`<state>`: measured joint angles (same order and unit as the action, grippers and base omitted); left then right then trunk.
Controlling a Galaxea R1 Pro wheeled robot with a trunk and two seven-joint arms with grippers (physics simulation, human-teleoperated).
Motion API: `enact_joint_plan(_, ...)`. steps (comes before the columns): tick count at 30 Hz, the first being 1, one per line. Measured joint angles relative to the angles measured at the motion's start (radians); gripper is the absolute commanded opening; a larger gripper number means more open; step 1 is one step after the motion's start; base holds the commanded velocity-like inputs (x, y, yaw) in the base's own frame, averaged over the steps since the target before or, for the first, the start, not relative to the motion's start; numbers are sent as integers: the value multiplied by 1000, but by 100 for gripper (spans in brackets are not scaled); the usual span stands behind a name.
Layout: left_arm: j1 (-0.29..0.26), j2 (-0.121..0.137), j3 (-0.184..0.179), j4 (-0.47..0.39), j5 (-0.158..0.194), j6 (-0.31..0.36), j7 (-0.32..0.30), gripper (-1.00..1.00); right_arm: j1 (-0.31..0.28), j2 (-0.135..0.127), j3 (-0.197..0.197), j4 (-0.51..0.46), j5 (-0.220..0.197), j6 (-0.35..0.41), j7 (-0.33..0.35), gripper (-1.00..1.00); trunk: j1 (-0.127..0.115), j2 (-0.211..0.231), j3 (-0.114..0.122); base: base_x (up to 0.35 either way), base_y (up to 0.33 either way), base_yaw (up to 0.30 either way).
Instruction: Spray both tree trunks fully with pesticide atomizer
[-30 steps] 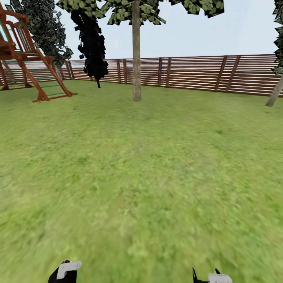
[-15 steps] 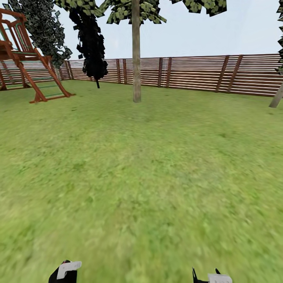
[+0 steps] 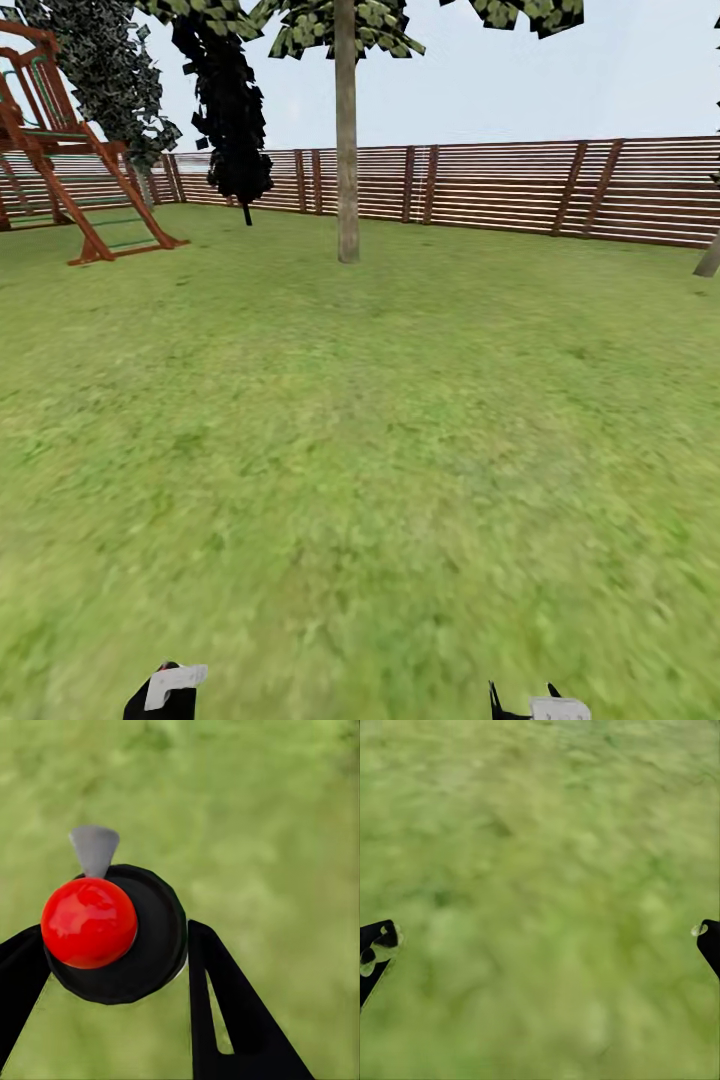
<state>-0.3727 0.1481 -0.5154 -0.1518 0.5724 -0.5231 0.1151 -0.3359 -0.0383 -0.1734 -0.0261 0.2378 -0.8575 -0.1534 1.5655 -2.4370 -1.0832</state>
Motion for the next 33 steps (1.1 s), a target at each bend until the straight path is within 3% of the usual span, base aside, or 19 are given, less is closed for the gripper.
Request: enact_joint_plan(33,0,1,1,0,0,0,0,-100,0,0,0,0,0,0,0,100,0,0,0,340,0,0)
